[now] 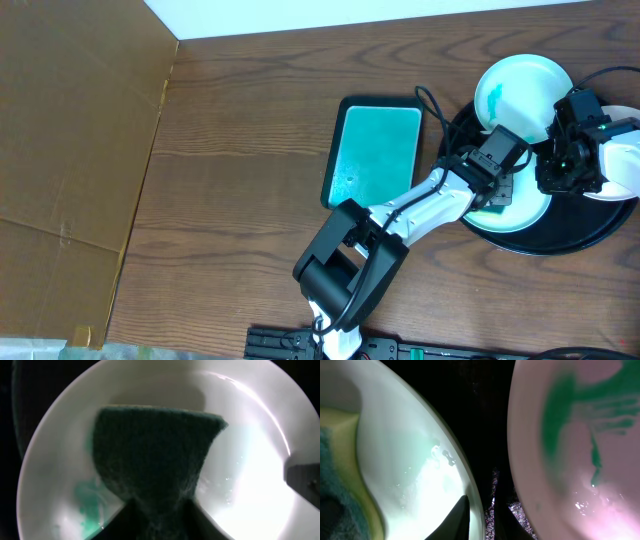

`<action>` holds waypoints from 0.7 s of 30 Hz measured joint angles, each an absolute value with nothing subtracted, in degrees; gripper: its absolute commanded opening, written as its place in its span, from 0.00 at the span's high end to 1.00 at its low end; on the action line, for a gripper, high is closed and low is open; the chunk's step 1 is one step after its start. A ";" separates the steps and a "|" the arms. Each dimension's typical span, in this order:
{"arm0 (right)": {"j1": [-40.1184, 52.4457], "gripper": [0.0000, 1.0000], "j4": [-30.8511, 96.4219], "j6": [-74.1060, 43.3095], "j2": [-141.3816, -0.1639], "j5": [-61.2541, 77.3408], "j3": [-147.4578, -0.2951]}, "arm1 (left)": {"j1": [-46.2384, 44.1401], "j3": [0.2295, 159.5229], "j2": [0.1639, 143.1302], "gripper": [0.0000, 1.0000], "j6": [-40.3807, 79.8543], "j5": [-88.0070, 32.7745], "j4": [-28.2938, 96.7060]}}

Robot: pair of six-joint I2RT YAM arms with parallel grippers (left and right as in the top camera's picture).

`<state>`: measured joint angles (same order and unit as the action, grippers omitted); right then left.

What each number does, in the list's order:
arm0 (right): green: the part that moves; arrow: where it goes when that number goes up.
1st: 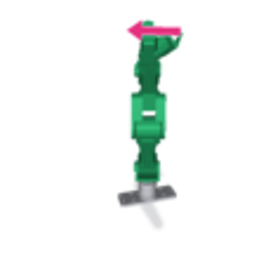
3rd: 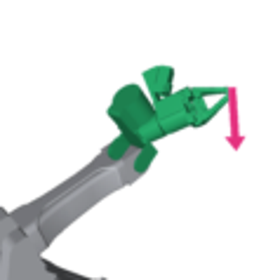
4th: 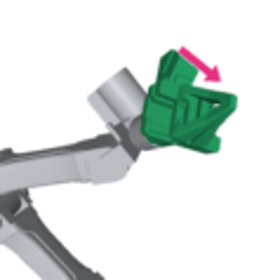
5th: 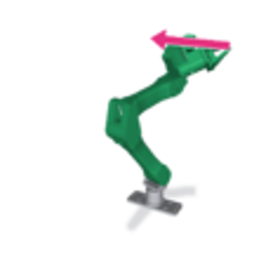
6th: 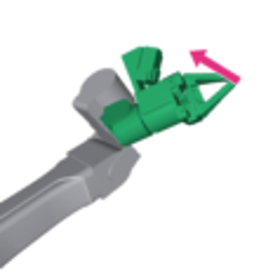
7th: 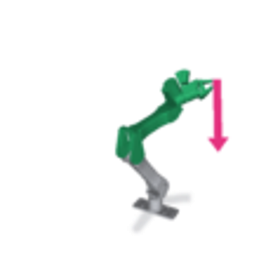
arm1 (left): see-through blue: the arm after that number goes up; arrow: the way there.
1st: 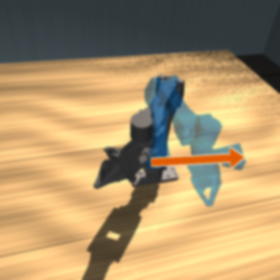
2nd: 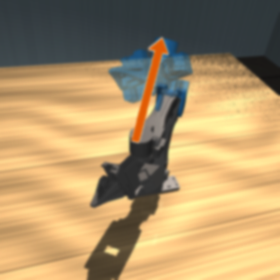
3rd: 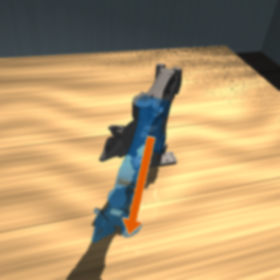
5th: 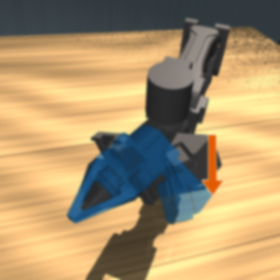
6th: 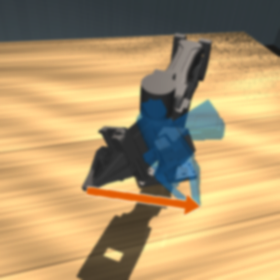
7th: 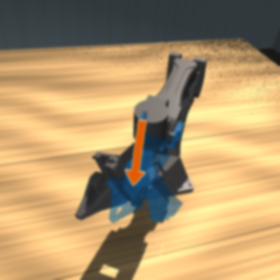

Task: Clean dirty plates on tray and stack at the side
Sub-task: 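Scrub the front mint plate with the sponge in the left gripper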

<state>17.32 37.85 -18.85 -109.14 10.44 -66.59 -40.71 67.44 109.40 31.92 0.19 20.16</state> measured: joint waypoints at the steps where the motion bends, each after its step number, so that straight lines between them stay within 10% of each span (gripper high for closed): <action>1: 17.32 0.85 37.85 -18.87 -109.14 10.44 -66.59 | -40.66 67.44 109.47 0.93 31.81 0.38 20.18; 21: 17.32 0.86 37.85 -18.85 -109.14 10.31 -66.59 | -40.75 67.42 109.86 0.93 36.29 -3.05 14.48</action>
